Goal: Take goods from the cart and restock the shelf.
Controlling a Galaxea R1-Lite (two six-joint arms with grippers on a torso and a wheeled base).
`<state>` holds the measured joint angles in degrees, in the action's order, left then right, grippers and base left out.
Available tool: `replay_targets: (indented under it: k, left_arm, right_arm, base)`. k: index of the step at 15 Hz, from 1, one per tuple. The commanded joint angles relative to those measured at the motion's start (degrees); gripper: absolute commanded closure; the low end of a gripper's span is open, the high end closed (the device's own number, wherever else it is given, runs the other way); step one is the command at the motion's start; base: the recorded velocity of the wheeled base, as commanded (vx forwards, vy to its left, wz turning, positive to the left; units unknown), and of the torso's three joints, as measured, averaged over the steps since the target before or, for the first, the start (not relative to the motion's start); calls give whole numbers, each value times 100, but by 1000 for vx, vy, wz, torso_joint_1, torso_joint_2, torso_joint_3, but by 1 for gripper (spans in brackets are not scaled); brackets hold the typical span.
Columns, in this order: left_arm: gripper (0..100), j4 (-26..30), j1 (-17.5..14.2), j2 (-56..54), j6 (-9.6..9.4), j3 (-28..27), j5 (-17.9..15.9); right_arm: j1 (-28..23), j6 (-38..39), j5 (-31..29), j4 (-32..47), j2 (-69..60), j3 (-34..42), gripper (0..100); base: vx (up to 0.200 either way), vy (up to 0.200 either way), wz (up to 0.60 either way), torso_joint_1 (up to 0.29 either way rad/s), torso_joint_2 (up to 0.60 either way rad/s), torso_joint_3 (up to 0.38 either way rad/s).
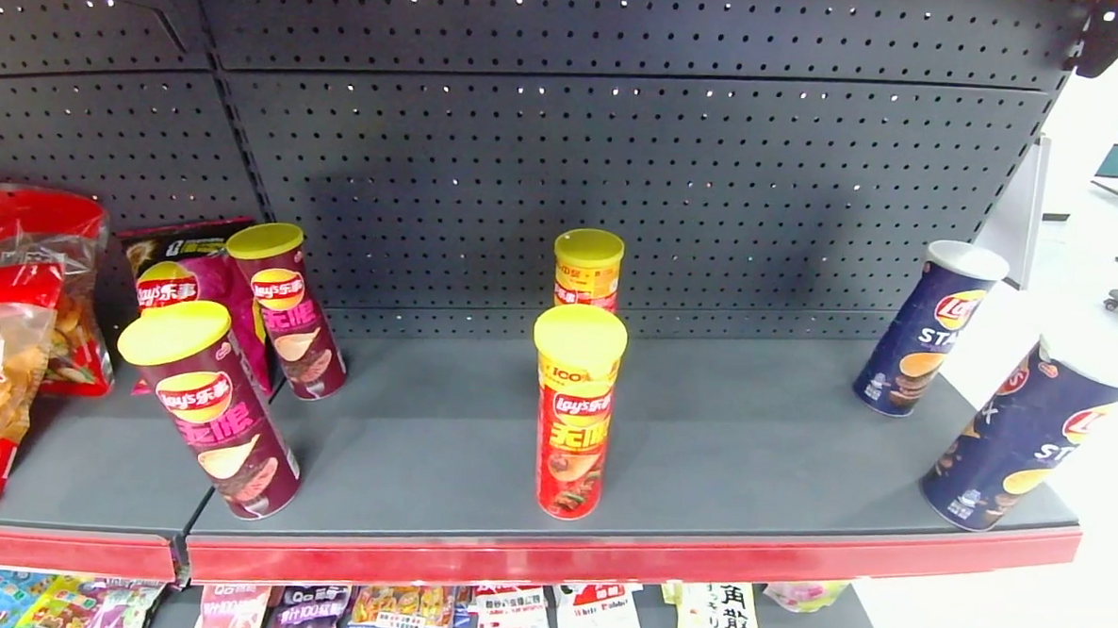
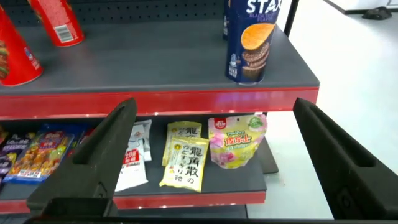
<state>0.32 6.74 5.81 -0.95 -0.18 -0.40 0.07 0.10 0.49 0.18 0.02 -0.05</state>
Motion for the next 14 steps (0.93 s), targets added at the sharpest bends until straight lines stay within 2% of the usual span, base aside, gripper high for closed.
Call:
replay_targets:
  k: [1, 3, 5, 8, 14]
  left_arm:
    - [0, -5, 3, -1, 7, 1, 5]
    - [0, 3, 3, -1, 7, 1, -4]
    - [0, 3, 3, -1, -2, 1, -4]
    - [0, 3, 3, -1, 7, 1, -4]
    - [0, -5, 3, -1, 7, 1, -4]
  right_arm:
    - [1, -1, 4, -1, -2, 5, 0]
    - [1, -1, 4, -1, -2, 5, 0]
    - [1, -10, 4, -1, -2, 5, 0]
    - [1, -1, 4, -1, -2, 5, 0]
    - [1, -10, 4, -1, -2, 5, 0]
  base:
    - [-200, 0, 0, 17, 12, -2]
    - [-200, 0, 0, -12, 5, 0]
    - [0, 0, 0, 0, 0, 0]
    - [0, 0, 600, -7, -4, 2]
    - [0, 0, 0, 0, 0, 0]
